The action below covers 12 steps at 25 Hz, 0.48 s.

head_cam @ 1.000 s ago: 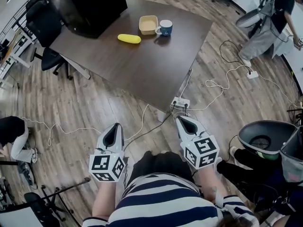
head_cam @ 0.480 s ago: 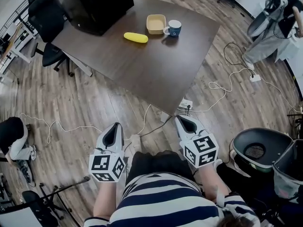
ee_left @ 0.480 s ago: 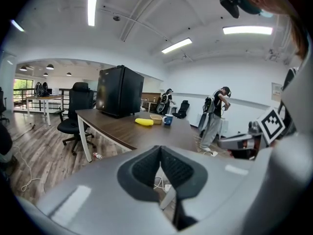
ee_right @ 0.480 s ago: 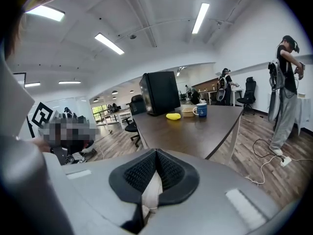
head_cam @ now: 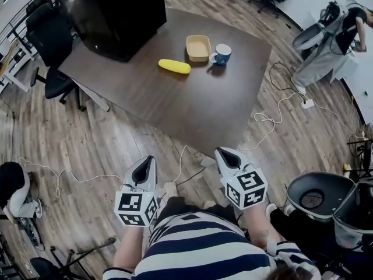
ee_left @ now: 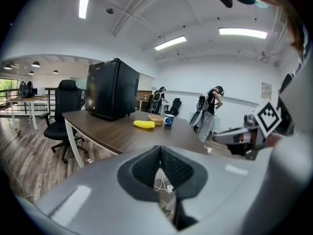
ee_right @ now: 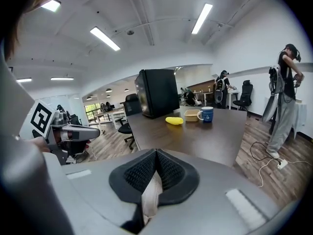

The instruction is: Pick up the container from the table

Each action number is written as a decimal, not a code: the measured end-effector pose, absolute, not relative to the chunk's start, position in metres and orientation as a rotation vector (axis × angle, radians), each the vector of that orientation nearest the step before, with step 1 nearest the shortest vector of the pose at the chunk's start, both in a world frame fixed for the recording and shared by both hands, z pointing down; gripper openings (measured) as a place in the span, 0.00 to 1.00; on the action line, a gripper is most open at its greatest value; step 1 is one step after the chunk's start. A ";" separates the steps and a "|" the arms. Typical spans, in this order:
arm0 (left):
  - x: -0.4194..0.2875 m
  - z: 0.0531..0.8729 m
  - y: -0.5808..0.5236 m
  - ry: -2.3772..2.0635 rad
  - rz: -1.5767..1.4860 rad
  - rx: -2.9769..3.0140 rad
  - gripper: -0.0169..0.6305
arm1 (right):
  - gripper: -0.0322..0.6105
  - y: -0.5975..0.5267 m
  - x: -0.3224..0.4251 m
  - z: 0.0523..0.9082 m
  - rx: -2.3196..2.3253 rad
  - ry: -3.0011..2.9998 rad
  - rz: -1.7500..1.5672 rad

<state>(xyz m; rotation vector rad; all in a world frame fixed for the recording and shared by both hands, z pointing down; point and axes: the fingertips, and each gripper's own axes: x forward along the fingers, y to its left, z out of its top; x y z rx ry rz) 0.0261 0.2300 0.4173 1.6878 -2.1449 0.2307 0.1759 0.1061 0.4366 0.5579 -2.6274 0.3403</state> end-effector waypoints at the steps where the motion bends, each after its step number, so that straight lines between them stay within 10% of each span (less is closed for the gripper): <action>1: 0.015 0.417 0.226 -2.136 0.235 1.698 0.03 | 0.04 0.104 0.162 0.435 0.558 -2.626 0.337; 12: -0.088 0.420 0.196 -2.050 0.282 1.788 0.03 | 0.04 0.081 0.059 0.431 0.578 -2.592 0.273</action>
